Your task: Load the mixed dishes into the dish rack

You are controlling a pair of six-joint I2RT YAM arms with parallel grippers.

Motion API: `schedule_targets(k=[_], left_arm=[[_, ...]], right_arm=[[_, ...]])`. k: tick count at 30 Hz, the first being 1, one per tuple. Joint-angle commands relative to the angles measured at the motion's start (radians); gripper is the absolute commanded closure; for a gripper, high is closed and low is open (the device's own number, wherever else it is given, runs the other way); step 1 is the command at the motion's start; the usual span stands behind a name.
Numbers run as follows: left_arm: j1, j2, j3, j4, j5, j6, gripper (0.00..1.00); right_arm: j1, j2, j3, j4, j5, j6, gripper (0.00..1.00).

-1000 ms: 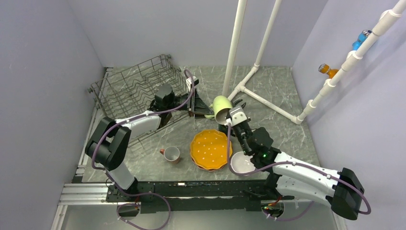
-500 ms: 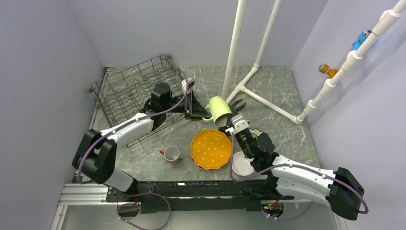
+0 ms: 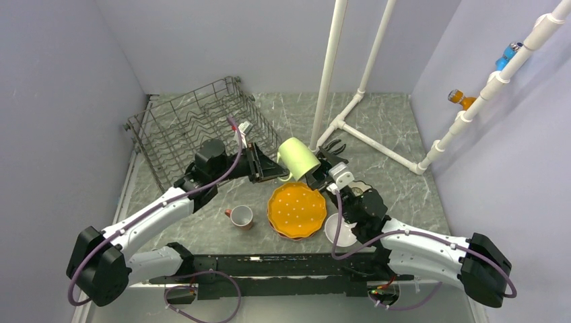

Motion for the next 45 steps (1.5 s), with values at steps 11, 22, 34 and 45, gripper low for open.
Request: schedule_targets(k=[11, 22, 34, 45], left_arm=[[-0.052, -0.261, 0.056, -0.237, -0.368, 0.156, 1.0], [-0.053, -0.364, 0.124, -0.427, -0.645, 0.308, 1.0], [-0.051, -0.248, 0.27, -0.54, -1.034, 0.687, 1.0], [0.074, -0.052, 0.196, -0.146, -1.063, 0.886, 1.0]], right_arm=[[0.005, 0.017, -0.02, 0.132, -0.035, 0.106, 0.06], [0.005, 0.05, -0.034, 0.139, 0.043, 0.188, 0.0], [-0.031, -0.01, -0.007, -0.051, 0.393, 0.385, 0.01], [-0.167, -0.029, 0.016, -0.243, 0.352, 0.638, 0.04]])
